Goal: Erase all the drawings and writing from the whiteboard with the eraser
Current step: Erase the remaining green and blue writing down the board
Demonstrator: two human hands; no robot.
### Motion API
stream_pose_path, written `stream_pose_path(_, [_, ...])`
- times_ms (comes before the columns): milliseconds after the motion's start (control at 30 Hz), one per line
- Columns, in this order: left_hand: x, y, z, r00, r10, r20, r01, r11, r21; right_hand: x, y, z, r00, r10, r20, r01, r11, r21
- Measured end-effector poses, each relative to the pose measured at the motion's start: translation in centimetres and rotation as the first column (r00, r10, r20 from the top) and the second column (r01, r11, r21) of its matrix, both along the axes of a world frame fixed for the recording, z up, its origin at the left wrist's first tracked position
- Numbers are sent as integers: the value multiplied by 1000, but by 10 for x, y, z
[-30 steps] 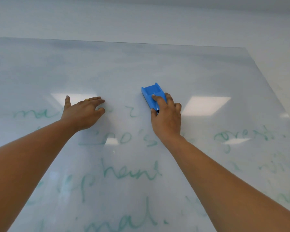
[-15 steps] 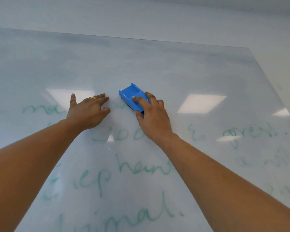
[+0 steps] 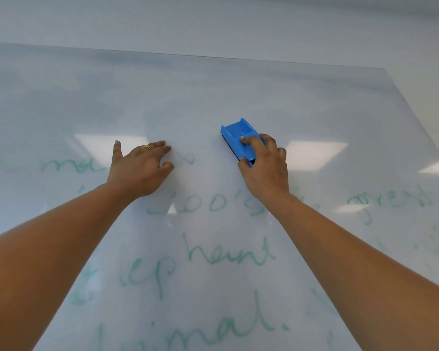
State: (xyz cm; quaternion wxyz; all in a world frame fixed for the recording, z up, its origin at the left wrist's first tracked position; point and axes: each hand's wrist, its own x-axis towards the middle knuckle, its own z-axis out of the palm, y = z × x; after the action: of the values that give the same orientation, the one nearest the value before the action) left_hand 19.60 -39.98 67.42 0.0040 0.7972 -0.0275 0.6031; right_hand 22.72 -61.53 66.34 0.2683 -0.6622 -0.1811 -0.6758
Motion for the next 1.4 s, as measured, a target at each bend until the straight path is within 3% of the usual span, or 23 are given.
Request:
stream_pose_path(367, [4,3,4,997,-6,77,5,1000,13,13,25,-4,987,-97,131,103,994,-41])
stream_pose_path(633, [1,23,12,998,11,62,-13,999,38,2,68,-4,994,-44,97,60,983,-172])
stream_pose_path(1200, [-27,197,6,999,44,32,-42,998,-51,-21,197,0,998,-36,53,45,984,-175])
stream_pose_path(1400, [-23,251,-34,993,-30,114,48,986,-158,-27,238,2,1000,-12,26,17,979,-204])
